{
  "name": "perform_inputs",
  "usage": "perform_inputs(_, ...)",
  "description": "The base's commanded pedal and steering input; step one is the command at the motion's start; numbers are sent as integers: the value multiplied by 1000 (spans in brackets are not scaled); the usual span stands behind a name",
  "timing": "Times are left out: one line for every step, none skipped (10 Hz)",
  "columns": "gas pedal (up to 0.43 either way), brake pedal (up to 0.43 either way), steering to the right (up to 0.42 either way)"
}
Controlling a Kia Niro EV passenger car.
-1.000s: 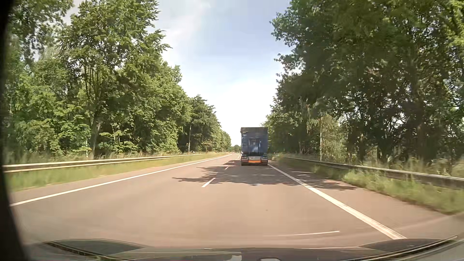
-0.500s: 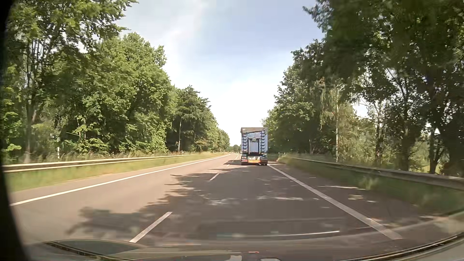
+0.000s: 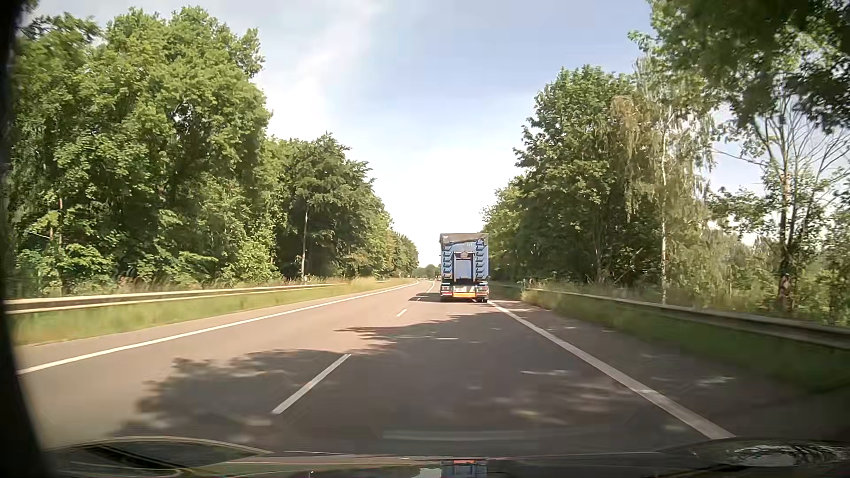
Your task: Follow the waypoints while adhering to traffic rules and regulations
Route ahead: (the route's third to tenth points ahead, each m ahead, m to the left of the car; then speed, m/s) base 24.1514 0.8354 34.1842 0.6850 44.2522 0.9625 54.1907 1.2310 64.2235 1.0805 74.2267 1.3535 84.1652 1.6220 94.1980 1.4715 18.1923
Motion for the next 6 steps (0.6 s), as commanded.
perform_inputs(189,0,0)
perform_inputs(189,0,0)
perform_inputs(189,0,0)
perform_inputs(189,0,0)
perform_inputs(189,0,0)
perform_inputs(189,0,0)
